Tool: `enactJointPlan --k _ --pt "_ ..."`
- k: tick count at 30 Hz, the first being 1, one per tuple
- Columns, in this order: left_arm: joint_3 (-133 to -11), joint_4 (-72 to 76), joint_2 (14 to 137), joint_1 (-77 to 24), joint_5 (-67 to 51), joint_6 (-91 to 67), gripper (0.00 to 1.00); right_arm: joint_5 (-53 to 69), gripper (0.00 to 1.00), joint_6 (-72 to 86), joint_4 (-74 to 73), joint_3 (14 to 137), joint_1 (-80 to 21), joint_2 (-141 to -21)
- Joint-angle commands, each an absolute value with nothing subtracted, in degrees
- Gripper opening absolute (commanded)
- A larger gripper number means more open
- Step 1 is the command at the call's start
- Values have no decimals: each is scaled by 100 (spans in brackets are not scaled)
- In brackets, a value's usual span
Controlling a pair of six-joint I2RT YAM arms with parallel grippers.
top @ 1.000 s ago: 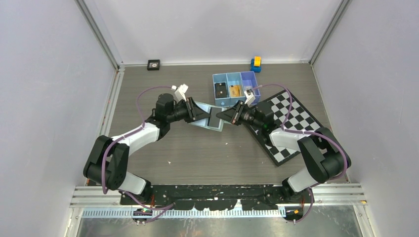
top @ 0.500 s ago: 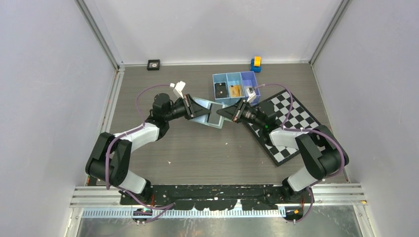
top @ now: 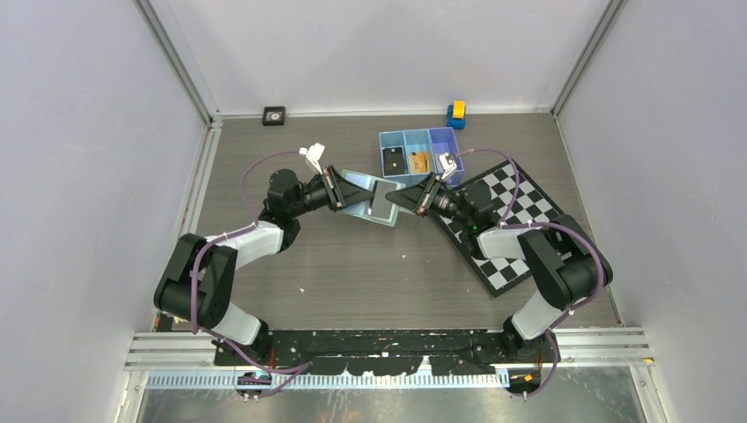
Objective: Take the credit cards out of the card holder
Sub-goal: Remove the credit card from the card holder.
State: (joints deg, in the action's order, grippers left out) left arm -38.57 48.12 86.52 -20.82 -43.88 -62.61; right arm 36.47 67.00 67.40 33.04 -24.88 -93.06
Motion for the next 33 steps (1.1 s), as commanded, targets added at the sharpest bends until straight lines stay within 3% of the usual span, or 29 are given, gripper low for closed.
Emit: enactJointPlan --k 1,8,12,16,19,24,28,31,33 --pt "-4226 3174 8545 -2251 -4285 -5544 21 4084 0 6809 7334 3466 -2662 -9187" --pt "-4355 2879 8740 -2250 -4312 -5440 28 4071 1 6762 7255 3461 -2666 -9145" --pt "-4230 3821 8888 -2252 -4687 -5901 30 4084 0 6765 7142 3517 -2667 -9225" --pt "-4123 4958 8975 -2250 -4980 -6470 23 3975 2 6538 6687 3547 -2670 -9169" --pt "-3989 6013 8978 -2250 -5105 -6935 18 3832 14 6364 6217 3584 -2663 -9148" --pt "-3981 5586 8734 -2242 -5017 -6605 1 3673 26 6141 5717 3655 -2661 -9147" --pt "-3916 4925 8524 -2154 -4776 -6249 0 3694 28 6209 5880 3602 -2663 -9132" --pt "-3854 4734 8482 -2029 -4652 -6202 0 3687 23 6211 5866 3612 -2656 -9120" --pt "-3826 4658 8497 -1975 -4610 -6200 0 3740 11 6275 5968 3612 -2660 -9154"
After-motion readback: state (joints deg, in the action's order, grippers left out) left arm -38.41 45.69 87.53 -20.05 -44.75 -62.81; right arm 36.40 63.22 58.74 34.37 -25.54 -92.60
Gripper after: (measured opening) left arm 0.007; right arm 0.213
